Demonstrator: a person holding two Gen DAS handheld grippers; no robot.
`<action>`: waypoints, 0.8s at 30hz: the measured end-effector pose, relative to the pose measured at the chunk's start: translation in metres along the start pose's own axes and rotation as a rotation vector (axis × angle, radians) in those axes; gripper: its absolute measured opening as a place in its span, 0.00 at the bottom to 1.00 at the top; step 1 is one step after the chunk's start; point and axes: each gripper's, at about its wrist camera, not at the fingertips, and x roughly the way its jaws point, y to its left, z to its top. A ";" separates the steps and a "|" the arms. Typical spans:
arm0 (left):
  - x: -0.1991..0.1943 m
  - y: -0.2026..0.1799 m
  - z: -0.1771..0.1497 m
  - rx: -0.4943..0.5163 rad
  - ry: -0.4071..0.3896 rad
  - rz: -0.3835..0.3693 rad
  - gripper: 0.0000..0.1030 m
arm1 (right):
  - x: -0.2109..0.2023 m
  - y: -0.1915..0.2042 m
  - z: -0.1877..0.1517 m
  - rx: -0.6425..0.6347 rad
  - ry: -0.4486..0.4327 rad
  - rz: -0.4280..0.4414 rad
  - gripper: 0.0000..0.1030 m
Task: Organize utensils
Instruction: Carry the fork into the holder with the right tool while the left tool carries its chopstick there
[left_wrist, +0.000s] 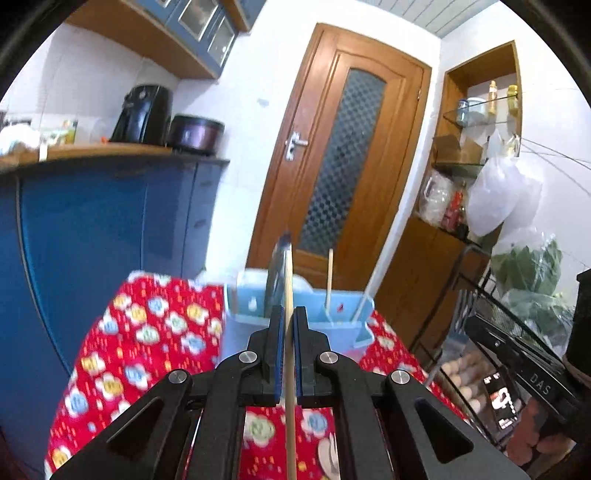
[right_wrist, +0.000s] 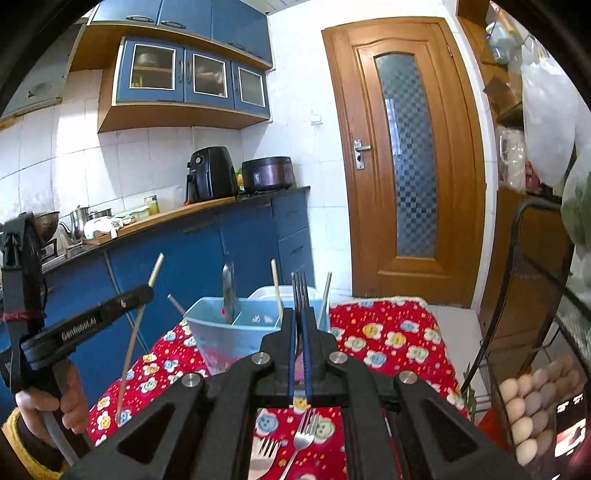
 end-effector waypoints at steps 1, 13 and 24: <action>0.001 -0.001 0.005 0.005 -0.014 0.002 0.04 | 0.001 0.000 0.003 -0.005 -0.002 -0.004 0.04; 0.034 -0.007 0.063 0.001 -0.225 0.056 0.04 | 0.023 -0.012 0.040 -0.057 -0.022 -0.051 0.04; 0.081 0.003 0.073 -0.042 -0.336 0.148 0.04 | 0.035 -0.021 0.070 -0.102 -0.070 -0.111 0.04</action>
